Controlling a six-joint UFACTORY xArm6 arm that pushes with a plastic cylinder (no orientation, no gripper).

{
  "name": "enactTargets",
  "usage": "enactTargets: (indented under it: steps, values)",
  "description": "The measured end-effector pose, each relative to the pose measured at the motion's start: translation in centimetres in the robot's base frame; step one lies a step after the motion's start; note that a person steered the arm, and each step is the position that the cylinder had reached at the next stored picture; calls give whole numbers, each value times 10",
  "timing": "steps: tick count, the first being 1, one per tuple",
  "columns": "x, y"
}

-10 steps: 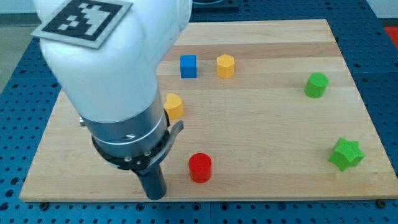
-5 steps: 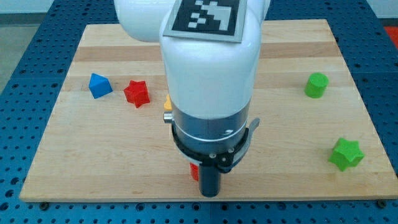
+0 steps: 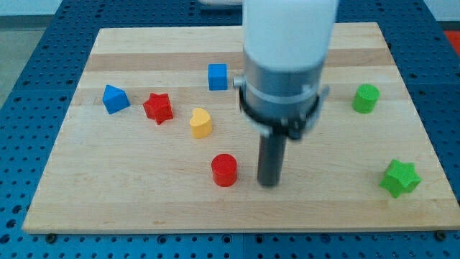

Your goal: Slide the red circle to the right side of the heart

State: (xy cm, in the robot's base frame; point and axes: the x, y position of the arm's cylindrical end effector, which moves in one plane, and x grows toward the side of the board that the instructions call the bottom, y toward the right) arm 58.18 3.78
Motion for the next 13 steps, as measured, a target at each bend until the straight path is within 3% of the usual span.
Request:
enactTargets:
  steps: [1,2,4,5,6,8,9,10,11,12,13]
  values:
    - [37,-14]
    - [37,-20]
    - [10,-75]
    - [8,-65]
    - [-38,-39]
    - [-60,-39]
    - [-56,-33]
    - [-15,-14]
    - [24,-47]
    - [24,-89]
    - [-16,-96]
